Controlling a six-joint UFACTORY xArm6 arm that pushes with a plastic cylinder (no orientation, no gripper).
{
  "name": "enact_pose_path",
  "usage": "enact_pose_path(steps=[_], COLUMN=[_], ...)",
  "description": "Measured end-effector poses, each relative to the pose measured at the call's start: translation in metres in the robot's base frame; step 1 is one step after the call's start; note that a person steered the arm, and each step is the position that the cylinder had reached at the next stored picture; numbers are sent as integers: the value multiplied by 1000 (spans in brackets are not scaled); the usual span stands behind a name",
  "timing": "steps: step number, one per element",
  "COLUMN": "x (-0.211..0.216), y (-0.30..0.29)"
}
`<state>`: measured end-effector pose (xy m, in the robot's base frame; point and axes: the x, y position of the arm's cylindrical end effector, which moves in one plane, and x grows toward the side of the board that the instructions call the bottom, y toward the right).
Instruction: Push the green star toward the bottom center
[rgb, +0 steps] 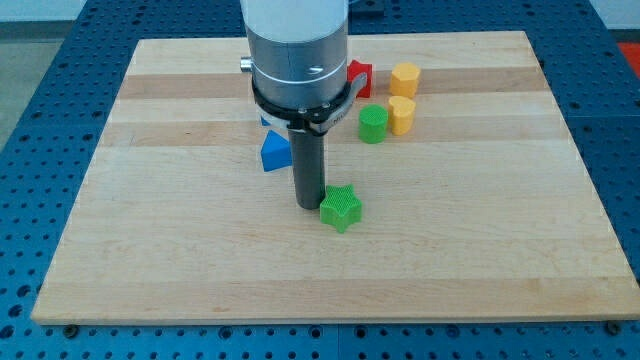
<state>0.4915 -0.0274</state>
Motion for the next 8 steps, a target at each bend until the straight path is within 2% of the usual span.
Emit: enact_pose_path(steps=[1, 3, 4, 8], x=[-11, -33, -33, 10], y=[0, 56, 56, 40])
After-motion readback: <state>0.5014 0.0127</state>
